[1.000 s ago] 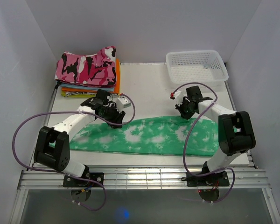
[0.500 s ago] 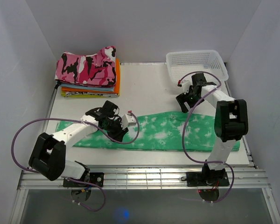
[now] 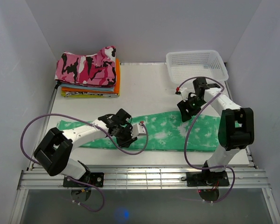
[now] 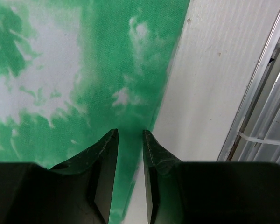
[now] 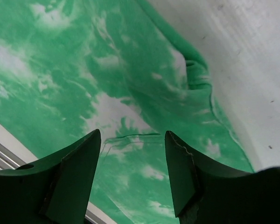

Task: Fold and stack the trousers
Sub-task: Fold the trousers

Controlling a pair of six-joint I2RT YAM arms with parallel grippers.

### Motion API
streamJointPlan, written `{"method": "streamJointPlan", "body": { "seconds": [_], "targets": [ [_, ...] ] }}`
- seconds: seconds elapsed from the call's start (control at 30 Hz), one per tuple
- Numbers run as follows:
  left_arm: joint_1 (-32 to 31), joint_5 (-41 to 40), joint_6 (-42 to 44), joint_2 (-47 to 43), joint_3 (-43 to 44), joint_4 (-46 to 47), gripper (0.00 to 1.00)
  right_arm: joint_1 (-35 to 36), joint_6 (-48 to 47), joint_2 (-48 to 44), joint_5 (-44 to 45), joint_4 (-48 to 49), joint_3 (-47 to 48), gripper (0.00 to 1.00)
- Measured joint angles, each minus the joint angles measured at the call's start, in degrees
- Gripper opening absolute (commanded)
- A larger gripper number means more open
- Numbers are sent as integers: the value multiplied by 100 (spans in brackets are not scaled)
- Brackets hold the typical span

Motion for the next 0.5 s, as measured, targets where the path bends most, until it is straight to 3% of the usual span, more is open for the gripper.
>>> {"method": "streamJointPlan", "body": {
  "seconds": [0.5],
  "targets": [
    [-350,-164,-15,284,-98,317,35,-9,90,352,74,90,-212,62]
  ]
}}
